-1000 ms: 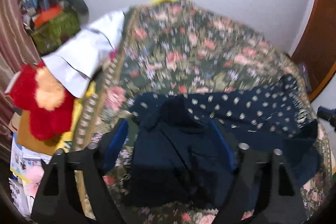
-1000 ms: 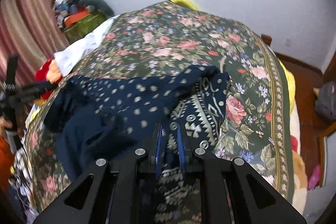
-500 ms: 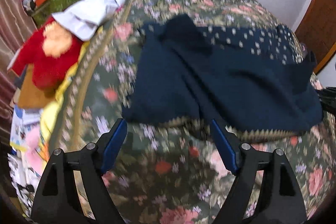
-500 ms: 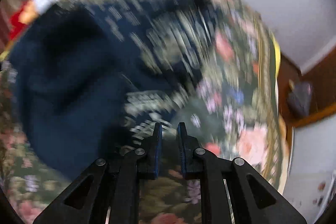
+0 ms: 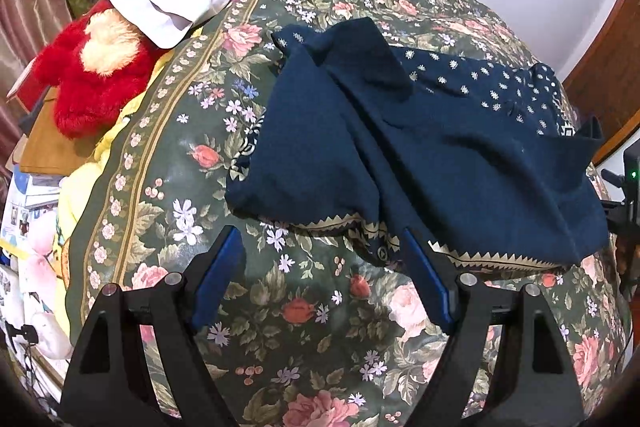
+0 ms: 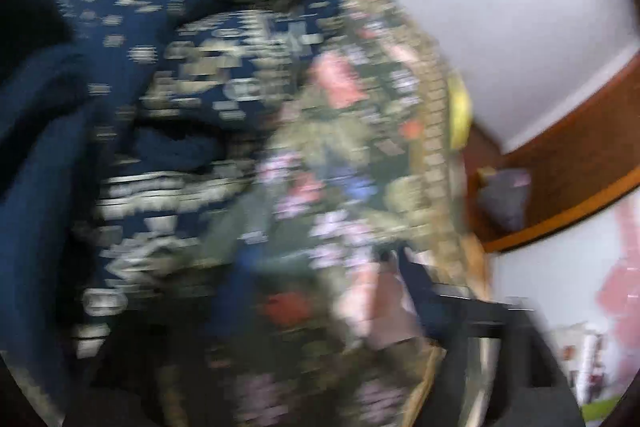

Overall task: Fold large clothes
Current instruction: 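Grasp the folded hoodie edge with both grippers and tuck it under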

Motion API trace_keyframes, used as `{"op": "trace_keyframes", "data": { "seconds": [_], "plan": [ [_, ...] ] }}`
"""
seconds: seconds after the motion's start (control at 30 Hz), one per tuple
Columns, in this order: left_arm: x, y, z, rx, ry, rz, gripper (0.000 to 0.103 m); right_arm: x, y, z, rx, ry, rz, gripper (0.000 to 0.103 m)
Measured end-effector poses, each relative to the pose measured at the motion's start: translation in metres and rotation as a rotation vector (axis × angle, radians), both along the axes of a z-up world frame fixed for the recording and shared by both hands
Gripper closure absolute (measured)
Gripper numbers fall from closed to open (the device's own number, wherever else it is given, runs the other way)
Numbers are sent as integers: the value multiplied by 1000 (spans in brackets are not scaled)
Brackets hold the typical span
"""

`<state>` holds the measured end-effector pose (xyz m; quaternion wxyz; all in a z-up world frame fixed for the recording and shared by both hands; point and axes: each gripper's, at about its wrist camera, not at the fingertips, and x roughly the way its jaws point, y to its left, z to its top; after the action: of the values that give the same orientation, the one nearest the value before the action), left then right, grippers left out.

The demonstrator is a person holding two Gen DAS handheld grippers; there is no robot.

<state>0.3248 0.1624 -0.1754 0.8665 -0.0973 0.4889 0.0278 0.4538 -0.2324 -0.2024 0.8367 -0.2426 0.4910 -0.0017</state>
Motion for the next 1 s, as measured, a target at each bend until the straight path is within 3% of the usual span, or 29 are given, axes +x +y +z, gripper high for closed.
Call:
{"op": "trace_keyframes", "data": {
  "seconds": [0.1,0.17,0.3,0.4,0.6,0.77,0.83,1.0],
  "plan": [
    [1,1,0,29,-3,-2,22,6,-25,14,193,84,-59,17],
    [2,3,1,37,-7,-2,22,-1,-25,35,270,37,-34,17],
    [10,6,2,30,-13,12,22,-12,-3,83,458,-35,112,17],
    [21,5,4,30,-19,15,22,-12,28,97,501,-45,210,17],
    [58,3,16,93,-45,-24,22,9,76,75,493,9,289,19],
    [95,4,19,162,-57,-67,22,25,90,55,583,84,287,38],
    [109,6,19,163,-72,-84,22,23,91,51,615,105,288,46],
    [137,9,11,134,-73,-108,26,25,98,43,649,164,313,48]
  ]
}}
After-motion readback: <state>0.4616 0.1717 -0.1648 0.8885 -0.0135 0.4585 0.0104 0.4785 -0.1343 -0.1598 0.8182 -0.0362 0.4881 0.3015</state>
